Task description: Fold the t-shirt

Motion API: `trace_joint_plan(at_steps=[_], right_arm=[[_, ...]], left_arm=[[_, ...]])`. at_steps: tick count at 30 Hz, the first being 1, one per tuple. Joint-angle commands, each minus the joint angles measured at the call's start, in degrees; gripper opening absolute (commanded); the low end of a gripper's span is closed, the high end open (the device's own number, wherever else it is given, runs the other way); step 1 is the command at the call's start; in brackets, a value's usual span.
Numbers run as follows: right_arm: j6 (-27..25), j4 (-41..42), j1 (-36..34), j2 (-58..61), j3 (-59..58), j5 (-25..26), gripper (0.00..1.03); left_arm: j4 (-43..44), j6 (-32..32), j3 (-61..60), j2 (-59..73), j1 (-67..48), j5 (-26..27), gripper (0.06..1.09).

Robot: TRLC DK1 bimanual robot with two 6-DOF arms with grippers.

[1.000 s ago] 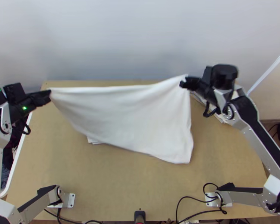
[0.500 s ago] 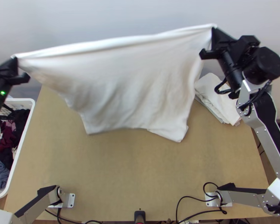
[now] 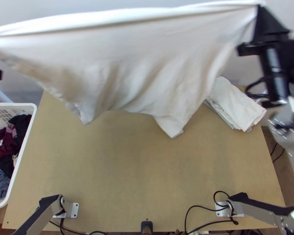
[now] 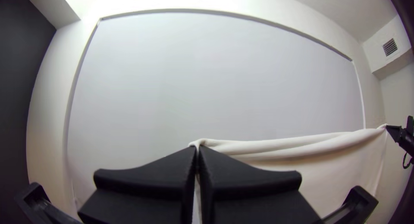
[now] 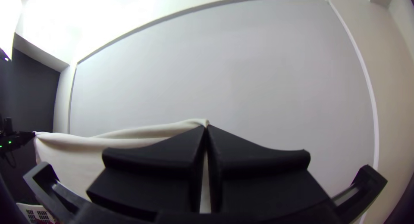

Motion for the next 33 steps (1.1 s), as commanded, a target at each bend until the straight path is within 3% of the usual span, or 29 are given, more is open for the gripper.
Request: trace_joint_plan(at_steps=[1, 12, 21, 29, 33], right_arm=[[-2.60, 3.15, -1.52, -7.36, 3.43, 3.07, 0.03], [-6.03, -6.87, -2.66, -24.33, 3.61, 3.07, 0.03], [-5.42, -14.43, -3.01, -28.11, 6.69, 3.07, 0.03], [-0.93, -12.50, -1.87, -36.90, -17.75, 3.07, 0.03], [4.60, -12.41, -1.08, -41.29, -31.11, 3.07, 0.03]], left_arm=[[3.04, -1.39, 2.05, -3.64, 0.77, -4.85, 0.09], [-0.04, -2.18, 3.20, -11.37, 1.12, -5.20, 0.09], [-7.33, -5.52, 4.87, -13.57, 1.38, -5.12, 0.09], [-14.36, -7.28, -14.21, -22.10, -1.25, -4.06, 0.09], [-14.63, -7.46, -28.18, -27.46, -2.40, -4.06, 0.09]])
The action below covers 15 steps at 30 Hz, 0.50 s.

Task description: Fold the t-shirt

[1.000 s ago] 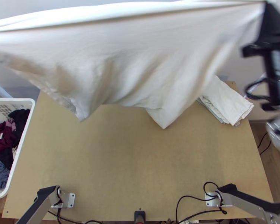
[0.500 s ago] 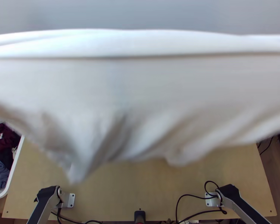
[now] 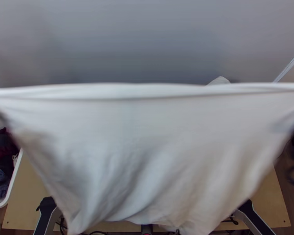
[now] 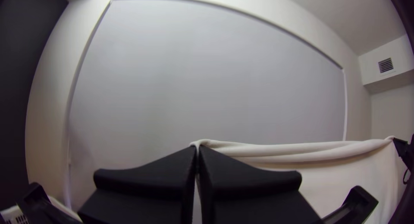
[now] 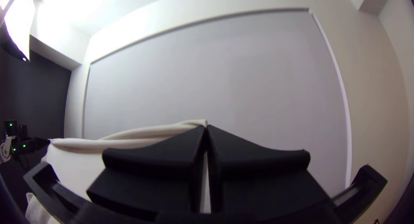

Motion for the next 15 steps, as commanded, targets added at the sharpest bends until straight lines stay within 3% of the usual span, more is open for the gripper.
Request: trace_joint_plan(at_steps=[1, 7, 15], right_arm=[[4.83, 2.91, -0.16, -4.71, -8.90, 4.16, 0.03], [9.57, 6.96, 0.54, -6.46, -25.07, 4.16, 0.03], [10.89, 18.91, 0.63, -2.25, -42.03, 4.16, 0.03]], left_arm=[[-0.64, -1.12, -10.64, -2.87, 0.31, -4.04, 0.09], [0.68, -1.38, -24.09, -5.16, -1.27, -3.95, 0.09], [6.31, -4.19, -32.62, -1.12, -4.61, -4.30, 0.09]])
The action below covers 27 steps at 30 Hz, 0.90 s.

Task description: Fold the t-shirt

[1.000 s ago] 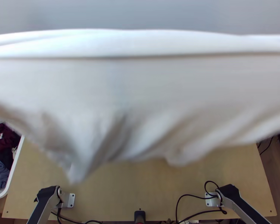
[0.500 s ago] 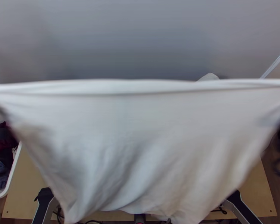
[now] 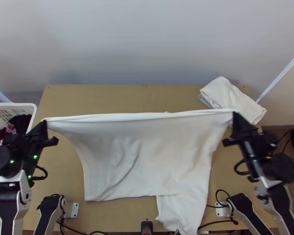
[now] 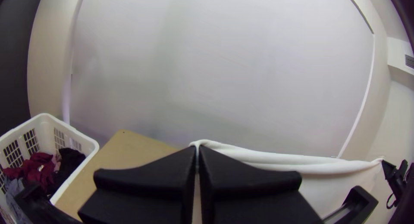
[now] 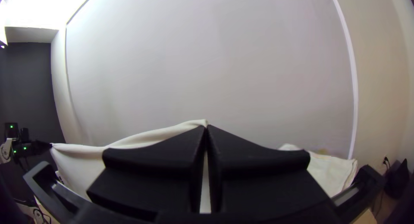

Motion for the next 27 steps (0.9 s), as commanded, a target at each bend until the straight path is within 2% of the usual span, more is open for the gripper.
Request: trace_joint_plan(at_steps=[1, 12, 18, 27], right_arm=[[2.11, 6.04, -0.09, 2.70, -3.92, 2.39, 0.03], [5.09, 12.20, -1.06, 22.04, -2.60, 1.69, 0.03], [5.71, 12.28, -1.23, 35.92, 4.52, 1.69, 0.03], [6.06, 12.28, -2.55, 54.82, 18.58, 1.69, 0.03]], left_arm=[[3.29, -2.03, -2.52, 3.22, -0.48, -2.60, 0.09], [13.05, -1.77, -3.05, 22.73, -3.73, -2.07, 0.09], [18.41, -1.77, 0.64, 35.83, -4.08, -1.98, 0.09], [19.99, -3.53, 12.86, 53.67, -4.08, -2.60, 0.09]])
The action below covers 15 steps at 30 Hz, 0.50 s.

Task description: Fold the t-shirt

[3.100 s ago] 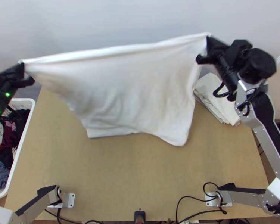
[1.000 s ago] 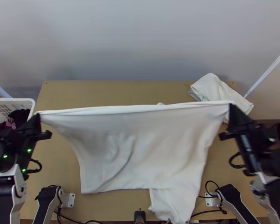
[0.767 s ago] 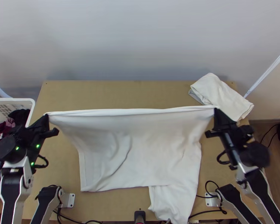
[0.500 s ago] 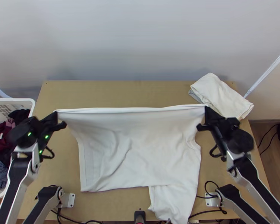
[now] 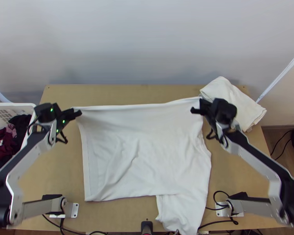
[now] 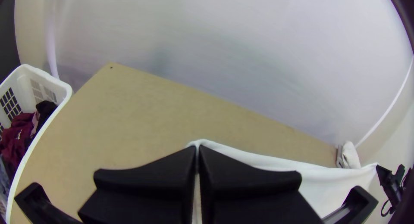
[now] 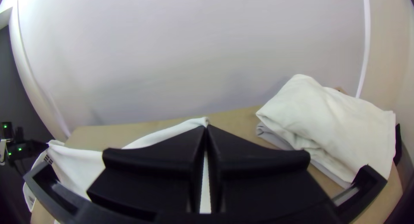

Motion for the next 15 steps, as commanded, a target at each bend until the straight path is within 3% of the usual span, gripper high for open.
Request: trace_joint_plan(at_steps=[1, 15], right_arm=[[0.95, 1.09, -1.44, 6.09, 5.83, 0.88, 0.03], [0.95, 0.39, -5.04, 25.07, 21.82, 0.88, 0.03]], left_arm=[[1.37, -1.36, 5.74, 5.24, -0.06, -1.07, 0.09], [-1.80, -2.33, 25.08, 24.40, 0.29, -1.07, 0.09]])
